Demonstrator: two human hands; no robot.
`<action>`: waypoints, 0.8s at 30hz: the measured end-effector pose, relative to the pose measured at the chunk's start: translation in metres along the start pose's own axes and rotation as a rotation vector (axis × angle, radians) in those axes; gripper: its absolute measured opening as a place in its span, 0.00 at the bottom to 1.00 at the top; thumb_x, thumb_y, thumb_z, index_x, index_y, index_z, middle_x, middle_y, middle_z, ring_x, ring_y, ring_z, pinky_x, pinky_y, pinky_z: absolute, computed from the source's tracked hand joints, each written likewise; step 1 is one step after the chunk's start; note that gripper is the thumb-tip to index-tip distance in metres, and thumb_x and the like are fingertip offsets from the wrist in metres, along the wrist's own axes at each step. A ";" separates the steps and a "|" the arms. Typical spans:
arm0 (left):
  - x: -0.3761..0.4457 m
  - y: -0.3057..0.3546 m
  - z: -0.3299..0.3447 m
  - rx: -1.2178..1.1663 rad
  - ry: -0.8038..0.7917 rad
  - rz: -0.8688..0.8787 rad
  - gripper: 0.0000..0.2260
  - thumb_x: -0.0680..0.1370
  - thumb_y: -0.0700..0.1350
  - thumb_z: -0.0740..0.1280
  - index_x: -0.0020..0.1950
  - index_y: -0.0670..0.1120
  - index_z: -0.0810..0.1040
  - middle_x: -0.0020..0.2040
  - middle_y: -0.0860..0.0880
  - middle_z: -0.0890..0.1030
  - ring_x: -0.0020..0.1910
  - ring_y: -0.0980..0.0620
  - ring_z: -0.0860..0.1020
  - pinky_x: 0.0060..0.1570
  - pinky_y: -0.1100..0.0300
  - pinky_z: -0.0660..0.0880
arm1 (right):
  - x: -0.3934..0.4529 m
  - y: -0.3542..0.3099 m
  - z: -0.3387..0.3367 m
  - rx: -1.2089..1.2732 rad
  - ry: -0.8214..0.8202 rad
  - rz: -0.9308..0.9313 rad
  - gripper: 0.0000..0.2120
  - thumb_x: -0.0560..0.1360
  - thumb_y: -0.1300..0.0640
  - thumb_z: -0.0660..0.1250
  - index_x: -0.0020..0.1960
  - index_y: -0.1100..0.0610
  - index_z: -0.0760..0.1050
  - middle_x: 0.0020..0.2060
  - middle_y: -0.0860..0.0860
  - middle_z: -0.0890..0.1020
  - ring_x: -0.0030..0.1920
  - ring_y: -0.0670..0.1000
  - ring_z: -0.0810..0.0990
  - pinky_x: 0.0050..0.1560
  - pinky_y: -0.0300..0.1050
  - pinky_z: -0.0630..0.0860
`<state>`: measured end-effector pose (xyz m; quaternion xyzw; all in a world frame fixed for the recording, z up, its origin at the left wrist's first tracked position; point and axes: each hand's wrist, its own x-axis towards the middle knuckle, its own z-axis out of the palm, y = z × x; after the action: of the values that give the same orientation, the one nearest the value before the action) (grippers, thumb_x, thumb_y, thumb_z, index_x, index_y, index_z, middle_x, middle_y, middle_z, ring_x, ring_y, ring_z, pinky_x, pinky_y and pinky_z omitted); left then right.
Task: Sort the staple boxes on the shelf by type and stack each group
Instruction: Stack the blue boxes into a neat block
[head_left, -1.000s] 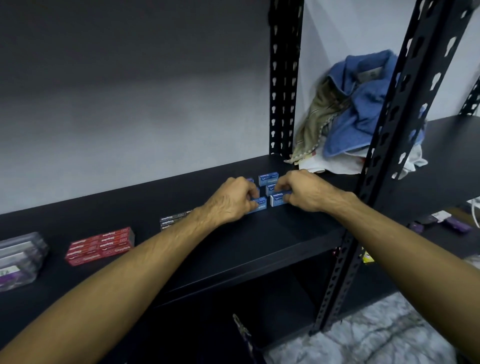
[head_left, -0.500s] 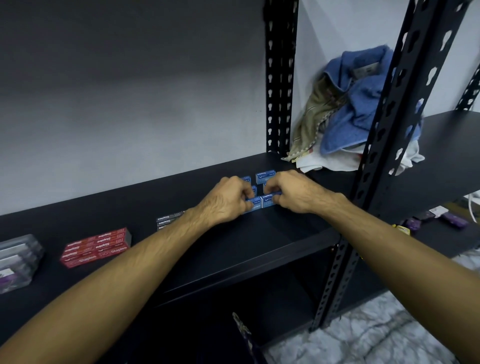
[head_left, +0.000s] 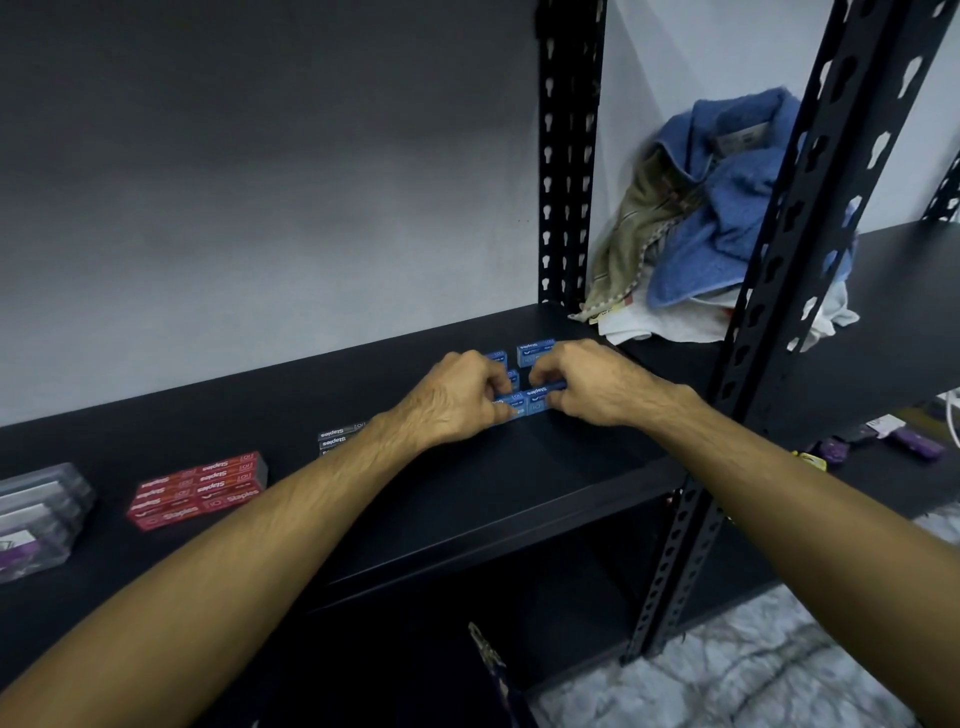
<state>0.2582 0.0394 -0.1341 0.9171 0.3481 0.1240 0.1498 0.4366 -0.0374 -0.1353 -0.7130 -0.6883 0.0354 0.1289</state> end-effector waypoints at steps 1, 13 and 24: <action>0.000 -0.001 -0.003 -0.009 0.011 -0.010 0.11 0.73 0.53 0.74 0.51 0.49 0.82 0.41 0.55 0.80 0.40 0.57 0.79 0.40 0.63 0.74 | 0.000 0.001 -0.002 -0.009 0.003 0.000 0.13 0.74 0.55 0.71 0.58 0.49 0.79 0.53 0.47 0.79 0.51 0.49 0.78 0.51 0.46 0.77; 0.025 -0.015 -0.011 -0.136 0.069 -0.007 0.07 0.79 0.48 0.69 0.53 0.48 0.84 0.46 0.56 0.82 0.31 0.66 0.74 0.40 0.68 0.72 | 0.016 0.012 -0.023 0.076 0.086 0.141 0.13 0.79 0.60 0.62 0.60 0.54 0.81 0.59 0.51 0.82 0.56 0.51 0.79 0.55 0.44 0.75; 0.036 -0.022 0.002 -0.210 -0.044 -0.023 0.07 0.79 0.47 0.68 0.54 0.47 0.83 0.48 0.53 0.83 0.36 0.65 0.77 0.43 0.67 0.73 | 0.026 0.016 -0.008 0.280 -0.050 0.221 0.13 0.81 0.58 0.62 0.62 0.54 0.80 0.64 0.49 0.80 0.61 0.48 0.77 0.57 0.38 0.69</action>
<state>0.2723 0.0788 -0.1394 0.8948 0.3402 0.1381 0.2540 0.4557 -0.0129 -0.1283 -0.7584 -0.5970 0.1624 0.2052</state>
